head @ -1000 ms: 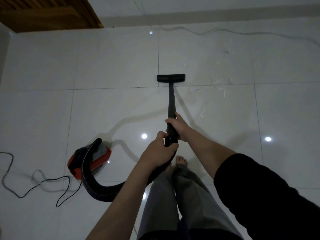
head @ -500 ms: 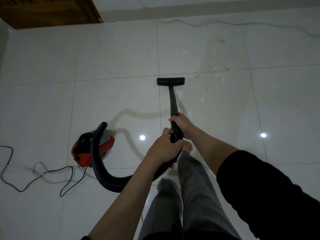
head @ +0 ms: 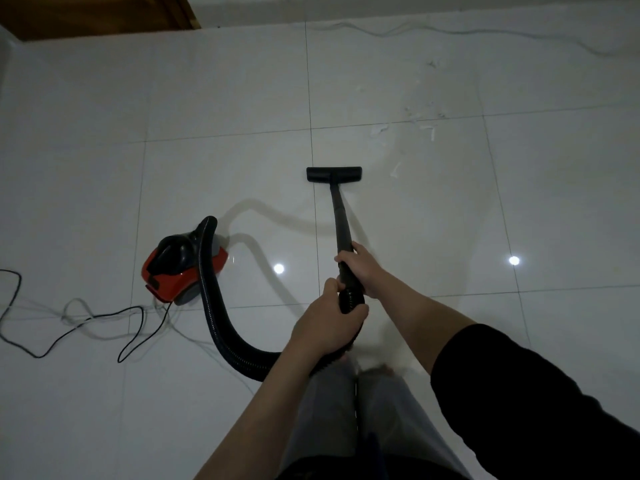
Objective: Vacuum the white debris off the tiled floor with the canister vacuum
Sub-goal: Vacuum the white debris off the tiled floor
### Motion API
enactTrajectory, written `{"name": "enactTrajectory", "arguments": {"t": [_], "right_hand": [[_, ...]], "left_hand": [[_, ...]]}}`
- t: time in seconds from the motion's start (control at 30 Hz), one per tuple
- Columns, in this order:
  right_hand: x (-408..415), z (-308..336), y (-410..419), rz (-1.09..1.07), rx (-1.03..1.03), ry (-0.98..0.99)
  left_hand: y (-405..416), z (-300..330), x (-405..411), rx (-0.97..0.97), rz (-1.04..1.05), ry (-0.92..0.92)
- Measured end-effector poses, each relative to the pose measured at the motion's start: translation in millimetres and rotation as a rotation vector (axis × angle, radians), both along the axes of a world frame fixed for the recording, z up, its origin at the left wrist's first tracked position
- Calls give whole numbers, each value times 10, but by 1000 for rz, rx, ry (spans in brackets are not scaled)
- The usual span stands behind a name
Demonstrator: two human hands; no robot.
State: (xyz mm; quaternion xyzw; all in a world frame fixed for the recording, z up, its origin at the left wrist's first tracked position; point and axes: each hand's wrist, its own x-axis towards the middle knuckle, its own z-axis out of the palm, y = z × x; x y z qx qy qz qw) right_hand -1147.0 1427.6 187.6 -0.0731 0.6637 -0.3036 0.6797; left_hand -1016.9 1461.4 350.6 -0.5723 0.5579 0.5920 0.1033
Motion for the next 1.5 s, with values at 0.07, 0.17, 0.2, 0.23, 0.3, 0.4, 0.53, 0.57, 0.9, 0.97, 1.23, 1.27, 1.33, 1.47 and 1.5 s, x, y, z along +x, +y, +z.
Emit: {"name": "enactTrajectory", "arguments": {"t": [0.07, 0.17, 0.2, 0.23, 0.3, 0.4, 0.53, 0.57, 0.9, 0.97, 1.23, 1.27, 1.33, 1.47, 1.5], "right_hand": [[4, -8, 157, 18, 4, 13], [-20, -25, 397, 38, -1, 29], [-35, -20, 478, 45, -5, 31], [-53, -24, 562, 50, -10, 33], [-95, -24, 733, 48, -27, 36], [-164, -53, 1009, 23, -60, 46], [-243, -42, 1448, 10, -70, 34], [-269, -30, 1569, 4, -71, 34], [-678, 161, 2595, -43, -63, 80], [-803, 219, 2726, -34, -59, 108], [-1246, 403, 2846, 11, -64, 145], [-1291, 410, 2817, 24, -64, 147], [-1386, 419, 2738, 49, -57, 146], [-1588, 440, 2500, 84, -62, 152], [-1638, 444, 2433, 86, -60, 153]], "left_hand": [[177, -19, -2, 9, 12, 6], [442, -55, -32, 15, 25, 13], [527, -63, -51, 16, 29, 12], [610, -68, -74, 20, 33, 12], [776, -75, -124, 23, 44, 12], [1051, -63, -205, 11, 52, 7], [1481, -65, -296, -27, 23, -13], [1596, -52, -321, -35, 10, -18], [2497, 124, -693, -64, -86, -1], [2607, 133, -798, -54, -89, 13], [2661, 150, -1217, -35, -133, 38], [2632, 156, -1260, -31, -135, 37], [2560, 159, -1349, -19, -133, 32], [2349, 109, -1542, 45, -86, 56], [2295, 101, -1590, 57, -73, 62]]}}
